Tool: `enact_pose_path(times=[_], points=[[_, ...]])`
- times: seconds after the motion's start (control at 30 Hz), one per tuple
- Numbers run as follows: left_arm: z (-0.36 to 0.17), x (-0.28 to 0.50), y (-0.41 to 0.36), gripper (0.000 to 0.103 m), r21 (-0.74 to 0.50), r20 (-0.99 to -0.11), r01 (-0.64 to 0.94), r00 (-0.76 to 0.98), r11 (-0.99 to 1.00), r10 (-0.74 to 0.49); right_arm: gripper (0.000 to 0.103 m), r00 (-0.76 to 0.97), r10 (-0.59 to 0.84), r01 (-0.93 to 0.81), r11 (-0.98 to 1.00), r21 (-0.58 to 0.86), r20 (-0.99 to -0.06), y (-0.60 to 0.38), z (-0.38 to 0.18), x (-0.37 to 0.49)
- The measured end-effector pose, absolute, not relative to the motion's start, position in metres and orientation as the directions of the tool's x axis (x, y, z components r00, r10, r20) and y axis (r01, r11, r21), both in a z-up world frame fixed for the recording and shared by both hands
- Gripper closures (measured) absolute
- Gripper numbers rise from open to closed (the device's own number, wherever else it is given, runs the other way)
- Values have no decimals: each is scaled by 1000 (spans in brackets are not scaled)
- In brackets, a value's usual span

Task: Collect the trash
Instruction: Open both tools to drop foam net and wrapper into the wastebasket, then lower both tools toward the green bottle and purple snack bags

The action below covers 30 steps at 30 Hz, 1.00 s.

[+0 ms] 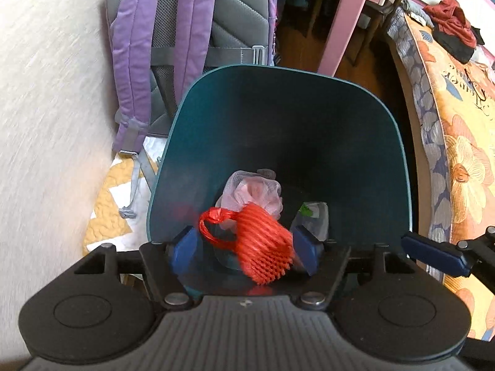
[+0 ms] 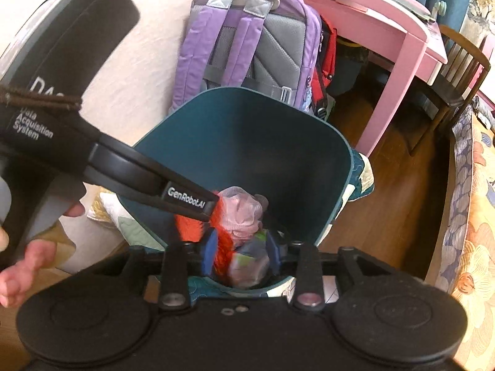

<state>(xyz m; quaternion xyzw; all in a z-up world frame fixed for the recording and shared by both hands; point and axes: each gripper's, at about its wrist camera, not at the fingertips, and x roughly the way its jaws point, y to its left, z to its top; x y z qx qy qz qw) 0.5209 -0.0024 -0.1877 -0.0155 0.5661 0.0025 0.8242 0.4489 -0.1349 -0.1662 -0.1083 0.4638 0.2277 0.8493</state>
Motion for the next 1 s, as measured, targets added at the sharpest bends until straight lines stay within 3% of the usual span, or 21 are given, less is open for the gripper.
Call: enact_pose_path(times=[0.13,0.2,0.47,0.83,1.0], points=[[-177,512,-5,35,-10,-924,-8,383,1000,-6,63,482,299,-475,879,42,-823,-144,-157,443],[-170,506,-7,35,-7,-918,0,397,1000,-7,54,492,305,-464,884,51,-816,-149,-151,440],[-134,476,-14,35,-16,-885,34,465,999,-30,51,521,355,-451,887,103,-776,-167,-125,417],[-94,418,-23,31,-23,-836,70,545,997,-57,38,566,421,-451,878,161,-708,-196,-89,376],[-85,391,-27,31,-21,-815,91,575,996,-70,25,594,437,-451,876,170,-675,-211,-75,356]])
